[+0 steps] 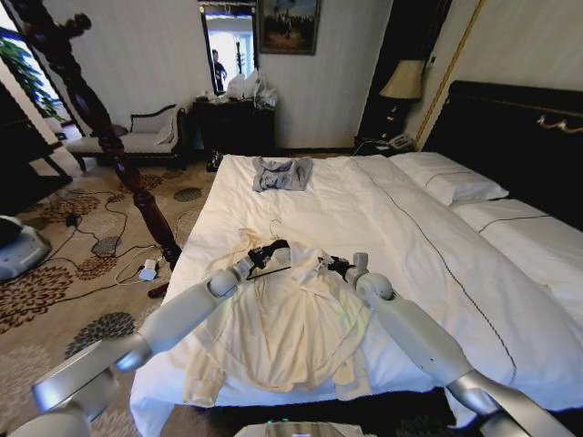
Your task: Pick up the clothes from the bed and hang them on the clothes hanger.
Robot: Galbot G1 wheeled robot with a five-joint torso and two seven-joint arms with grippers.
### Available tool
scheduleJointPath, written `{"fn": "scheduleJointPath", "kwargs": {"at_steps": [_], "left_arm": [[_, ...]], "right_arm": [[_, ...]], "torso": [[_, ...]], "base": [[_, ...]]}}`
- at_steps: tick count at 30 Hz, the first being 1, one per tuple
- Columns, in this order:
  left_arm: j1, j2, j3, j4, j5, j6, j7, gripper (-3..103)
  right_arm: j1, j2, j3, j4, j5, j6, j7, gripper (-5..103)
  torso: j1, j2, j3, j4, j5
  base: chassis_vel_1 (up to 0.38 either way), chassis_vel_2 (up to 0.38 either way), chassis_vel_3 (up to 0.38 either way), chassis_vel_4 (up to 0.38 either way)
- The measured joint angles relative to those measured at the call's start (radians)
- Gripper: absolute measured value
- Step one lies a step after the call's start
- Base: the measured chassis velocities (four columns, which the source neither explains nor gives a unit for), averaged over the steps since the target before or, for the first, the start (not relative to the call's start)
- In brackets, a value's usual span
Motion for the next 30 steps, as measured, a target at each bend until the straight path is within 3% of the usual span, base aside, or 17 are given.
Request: {"fn": "scheduleJointPath", "kwargs": {"at_steps": [2,4,5,9,12,23,28,30], "left_arm": [[0.002,0.0,-0.002,-0.001,0.0,0.0,0.0,25],[0.002,0.0,-0.003,0.0,0.001,0.0,-0.001,25],[0.003,-0.001,-0.005,0.0,0.001,0.0,-0.001,25],[0.004,-0.002,-0.006,0.0,0.001,-0.001,-0.002,25],[0.004,-0.002,-0.006,0.001,0.0,-0.001,-0.002,25],[0.004,-0.006,-0.01,0.003,0.0,0.0,-0.006,25],[0.003,-0.013,-0.015,0.004,-0.003,-0.011,-0.01,25],[0.001,-0.019,-0.019,0.004,-0.01,-0.024,-0.015,25]], "right_arm": [[0.002,0.0,-0.008,0.004,-0.003,0.001,0.005,38],[0.002,0.0,-0.012,0.004,-0.006,0.002,0.007,38],[0.002,0.0,-0.018,0.004,-0.01,0.004,0.009,27],[0.002,0.0,-0.026,0.015,-0.024,0.013,0.013,17],[0.009,-0.005,-0.038,0.043,-0.037,0.019,0.013,3],[0.024,-0.009,-0.053,0.125,-0.022,0.031,0.017,0],[0.018,-0.009,-0.052,0.244,0.074,0.042,0.021,0],[0.012,-0.002,-0.041,0.309,0.157,0.042,0.033,0]], "torso": [[0.0,0.0,0.0,-0.0003,-0.0001],[0.0,0.0,0.0,-0.0004,0.0],[0.0,0.0,0.0,-0.0004,0.0],[0.0,0.0,0.0,-0.0004,0.0],[0.0,0.0,0.0,-0.0003,0.0],[0.0,0.0,0.0,-0.0004,0.0001],[0.0,0.0,0.0,-0.0002,-0.0001],[0.0,0.0,0.0,-0.0003,0.0]], "base": [[0.0,0.0,0.0,0.0],[0.0,0.0,0.0,0.0],[0.0,0.0,0.0,0.0],[0.0,0.0,0.0,0.0],[0.0,0.0,0.0,0.0],[0.0,0.0,0.0,0.0],[0.0,0.0,0.0,0.0],[0.0,0.0,0.0,0.0]]}}
